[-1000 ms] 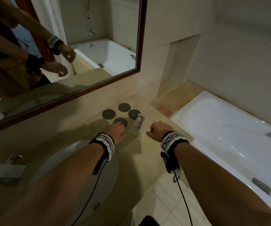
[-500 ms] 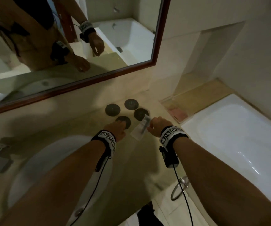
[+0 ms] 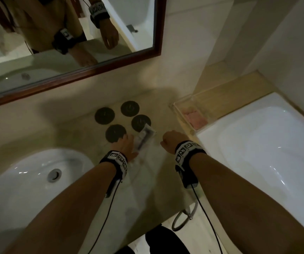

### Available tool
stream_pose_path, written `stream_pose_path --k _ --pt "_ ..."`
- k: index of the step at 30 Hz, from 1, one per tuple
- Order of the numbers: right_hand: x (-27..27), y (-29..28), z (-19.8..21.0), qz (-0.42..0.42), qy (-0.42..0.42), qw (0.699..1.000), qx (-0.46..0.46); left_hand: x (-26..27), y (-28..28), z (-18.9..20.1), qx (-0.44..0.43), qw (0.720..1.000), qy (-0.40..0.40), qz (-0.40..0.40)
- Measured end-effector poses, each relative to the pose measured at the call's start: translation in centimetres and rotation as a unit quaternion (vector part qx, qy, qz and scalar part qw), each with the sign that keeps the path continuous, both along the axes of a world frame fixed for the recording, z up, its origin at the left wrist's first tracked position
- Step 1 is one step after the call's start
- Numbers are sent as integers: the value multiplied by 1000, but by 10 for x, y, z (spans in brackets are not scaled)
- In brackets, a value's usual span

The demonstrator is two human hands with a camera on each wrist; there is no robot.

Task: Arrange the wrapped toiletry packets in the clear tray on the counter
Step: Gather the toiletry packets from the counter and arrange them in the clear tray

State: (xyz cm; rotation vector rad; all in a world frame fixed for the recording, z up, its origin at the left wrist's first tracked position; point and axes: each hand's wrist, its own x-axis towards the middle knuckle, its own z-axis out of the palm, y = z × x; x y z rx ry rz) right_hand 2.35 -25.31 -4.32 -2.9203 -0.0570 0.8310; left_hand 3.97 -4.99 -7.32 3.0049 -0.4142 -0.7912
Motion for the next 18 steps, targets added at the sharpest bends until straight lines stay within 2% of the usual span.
stream_pose_path --k 5,8,11,14,18 --pt "14 -10 -7 6 -13 1000 10 6 -10 -11 15 1000 -10 5" --pt "23 -8 -5 21 -29 999 16 10 -9 -8 -5 999 35 24" --pt "31 3 1 36 -48 998 21 11 0 0 15 998 53 16" --pt "41 24 16 62 -58 996 35 7 22 15 31 999 37 13" --pt "53 65 37 107 -76 990 47 -6 73 37 6 999 5 38"
